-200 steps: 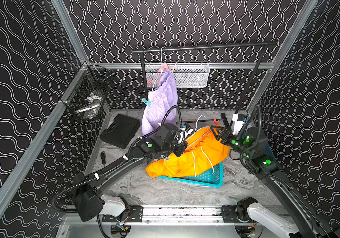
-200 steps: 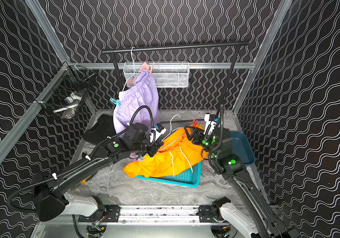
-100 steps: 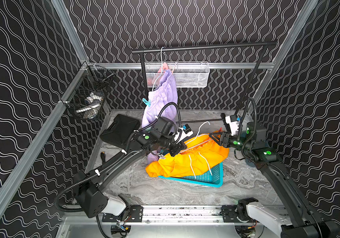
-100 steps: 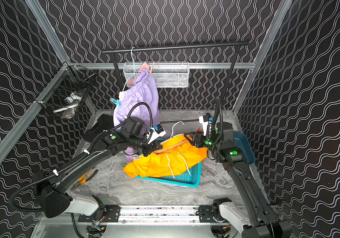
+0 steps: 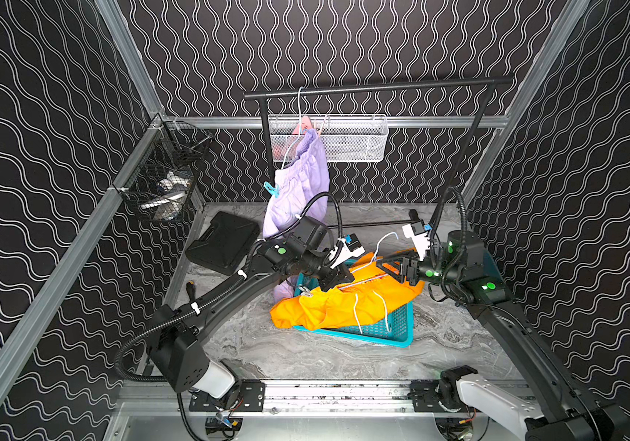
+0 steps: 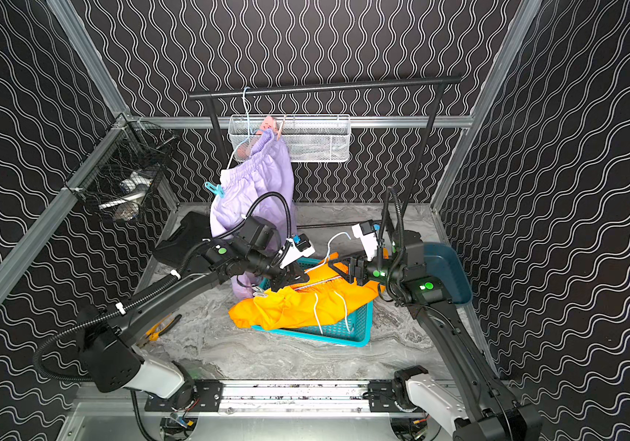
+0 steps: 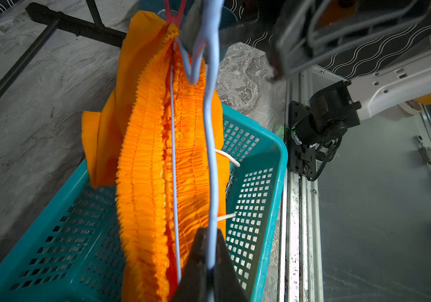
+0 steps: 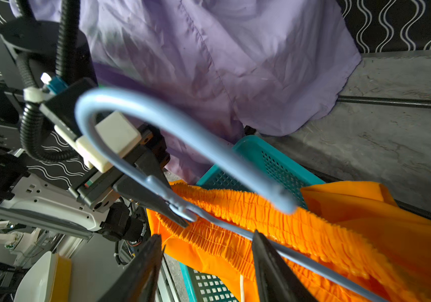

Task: Remove the clothespins securing shorts to the hanger
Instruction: Adjust the hanger.

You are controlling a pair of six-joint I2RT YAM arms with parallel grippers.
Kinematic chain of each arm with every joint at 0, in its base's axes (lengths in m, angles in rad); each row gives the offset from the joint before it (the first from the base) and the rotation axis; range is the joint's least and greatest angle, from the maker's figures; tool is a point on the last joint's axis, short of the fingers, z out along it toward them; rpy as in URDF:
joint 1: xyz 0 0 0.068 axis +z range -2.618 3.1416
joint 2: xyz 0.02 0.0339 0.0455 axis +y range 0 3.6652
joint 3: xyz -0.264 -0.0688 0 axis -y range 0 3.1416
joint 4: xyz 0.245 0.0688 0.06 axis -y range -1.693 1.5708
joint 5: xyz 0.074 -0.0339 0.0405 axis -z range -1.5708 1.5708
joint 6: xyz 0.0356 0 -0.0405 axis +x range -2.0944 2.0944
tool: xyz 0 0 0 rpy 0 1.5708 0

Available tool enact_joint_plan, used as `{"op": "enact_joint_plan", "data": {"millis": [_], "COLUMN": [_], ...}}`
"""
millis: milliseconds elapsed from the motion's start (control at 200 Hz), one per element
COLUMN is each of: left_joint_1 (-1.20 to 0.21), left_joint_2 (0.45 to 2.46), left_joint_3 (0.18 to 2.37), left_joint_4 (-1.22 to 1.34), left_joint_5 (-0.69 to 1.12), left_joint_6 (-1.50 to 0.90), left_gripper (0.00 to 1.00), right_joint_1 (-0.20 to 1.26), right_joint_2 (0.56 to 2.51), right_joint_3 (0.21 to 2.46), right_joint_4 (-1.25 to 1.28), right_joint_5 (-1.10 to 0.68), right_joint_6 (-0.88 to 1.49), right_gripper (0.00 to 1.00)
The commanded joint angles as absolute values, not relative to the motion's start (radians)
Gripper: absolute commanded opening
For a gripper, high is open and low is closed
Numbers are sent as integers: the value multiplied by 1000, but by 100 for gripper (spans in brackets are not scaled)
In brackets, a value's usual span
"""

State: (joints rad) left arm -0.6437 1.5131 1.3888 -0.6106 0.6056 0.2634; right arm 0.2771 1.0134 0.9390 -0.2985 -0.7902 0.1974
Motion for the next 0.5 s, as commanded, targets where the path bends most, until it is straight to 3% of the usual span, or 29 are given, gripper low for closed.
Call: {"op": "enact_joint_plan", "data": {"millis": [0,325,495], "left_joint_1": [-660,-685,-693], "left_joint_2": [1525,1546,1548], "left_joint_3": [1403,1408,1402], "left_joint_4": [-590,-595,-586], "left_joint_5": [664,667,657], "left_joint_6": [307,308,295], "left_gripper": [0,0,0], "right_joint_1": [309,449,497], "right_joint_2": [1010,1001,968], "right_joint_3": [922,892,865], "right_joint_4": [-226,-173,-153], "right_joint_5": [-771,-518,-410], "right_joint_6": [162,118,133], "right_gripper": [59,58,39]}}
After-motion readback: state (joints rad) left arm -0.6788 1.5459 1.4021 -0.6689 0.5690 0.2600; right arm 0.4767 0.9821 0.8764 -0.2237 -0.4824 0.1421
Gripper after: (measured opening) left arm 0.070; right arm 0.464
